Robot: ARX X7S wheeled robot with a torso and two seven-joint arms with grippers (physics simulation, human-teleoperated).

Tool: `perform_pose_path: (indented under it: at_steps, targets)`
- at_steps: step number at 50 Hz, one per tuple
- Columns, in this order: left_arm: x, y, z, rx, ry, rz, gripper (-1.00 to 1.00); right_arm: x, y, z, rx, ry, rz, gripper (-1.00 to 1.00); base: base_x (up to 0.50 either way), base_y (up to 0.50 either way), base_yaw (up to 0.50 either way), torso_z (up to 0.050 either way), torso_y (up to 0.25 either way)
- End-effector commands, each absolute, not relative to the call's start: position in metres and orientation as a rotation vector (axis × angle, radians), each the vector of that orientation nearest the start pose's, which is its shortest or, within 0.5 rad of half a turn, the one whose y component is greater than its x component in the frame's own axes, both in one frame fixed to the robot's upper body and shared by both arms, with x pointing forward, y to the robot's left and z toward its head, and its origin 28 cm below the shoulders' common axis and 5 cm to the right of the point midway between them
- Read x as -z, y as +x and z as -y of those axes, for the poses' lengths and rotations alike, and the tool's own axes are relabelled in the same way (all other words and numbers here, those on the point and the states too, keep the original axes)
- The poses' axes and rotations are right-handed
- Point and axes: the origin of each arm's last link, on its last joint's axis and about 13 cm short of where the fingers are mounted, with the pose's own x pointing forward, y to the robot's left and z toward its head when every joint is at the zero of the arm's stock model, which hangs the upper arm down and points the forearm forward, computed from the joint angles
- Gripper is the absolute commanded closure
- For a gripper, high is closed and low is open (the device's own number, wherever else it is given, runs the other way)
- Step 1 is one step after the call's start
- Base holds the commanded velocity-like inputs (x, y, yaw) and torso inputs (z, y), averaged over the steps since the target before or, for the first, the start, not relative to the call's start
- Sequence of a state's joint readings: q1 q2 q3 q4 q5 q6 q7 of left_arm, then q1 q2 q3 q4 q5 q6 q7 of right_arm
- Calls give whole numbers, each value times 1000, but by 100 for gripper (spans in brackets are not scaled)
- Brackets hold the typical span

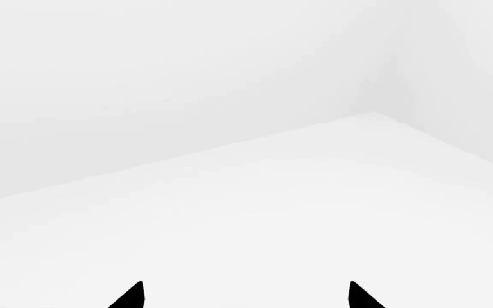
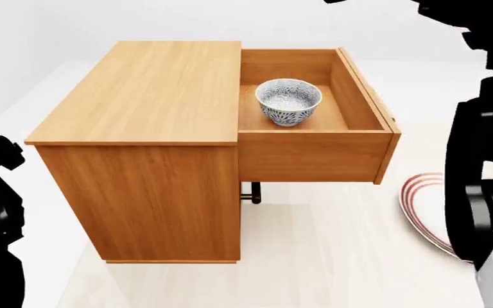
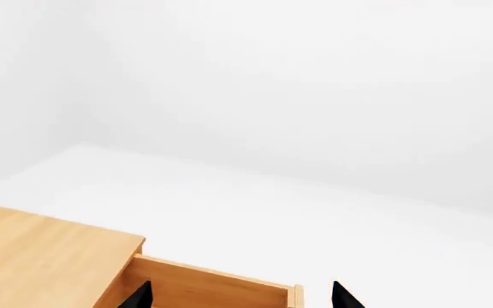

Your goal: Open the top drawer of the cabinet and put the bowl in it.

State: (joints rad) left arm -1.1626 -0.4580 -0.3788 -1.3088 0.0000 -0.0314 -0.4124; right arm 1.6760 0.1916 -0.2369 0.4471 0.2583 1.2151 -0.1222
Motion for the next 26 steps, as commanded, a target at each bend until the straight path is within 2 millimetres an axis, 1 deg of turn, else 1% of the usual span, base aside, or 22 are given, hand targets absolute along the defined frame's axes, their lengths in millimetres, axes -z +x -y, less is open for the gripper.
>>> perform_pose_path:
  at_steps: [1,4,8,12,16,20,26]
  targets:
    - [-139,368,-408,-959,-194,-128,-100,-424,302,154,-71,-205,39,-100,0,0,0,0,0]
    - [-139,368,-408,-959,-194,-127,-100,-419,286,165,-50,-208,53,-100,0,0,0,0,0]
    - [-140,368,-408,-960,-193,-125,-100,-404,263,181,-8,-223,86,-100,0,0,0,0,0]
    - [-141,369,-407,-958,-189,-123,-100,-385,239,189,18,-254,106,-100,0,0,0,0,0]
    - [-143,371,-406,-955,-187,-117,-100,-367,221,191,23,-298,83,-100,0,0,0,0,0]
    - [-140,370,-405,-956,-186,-121,-100,-348,207,193,9,-314,37,-100,0,0,0,0,0]
    - [-142,372,-404,-955,-184,-117,-100,-319,198,199,-3,-289,-25,-100,0,0,0,0,0]
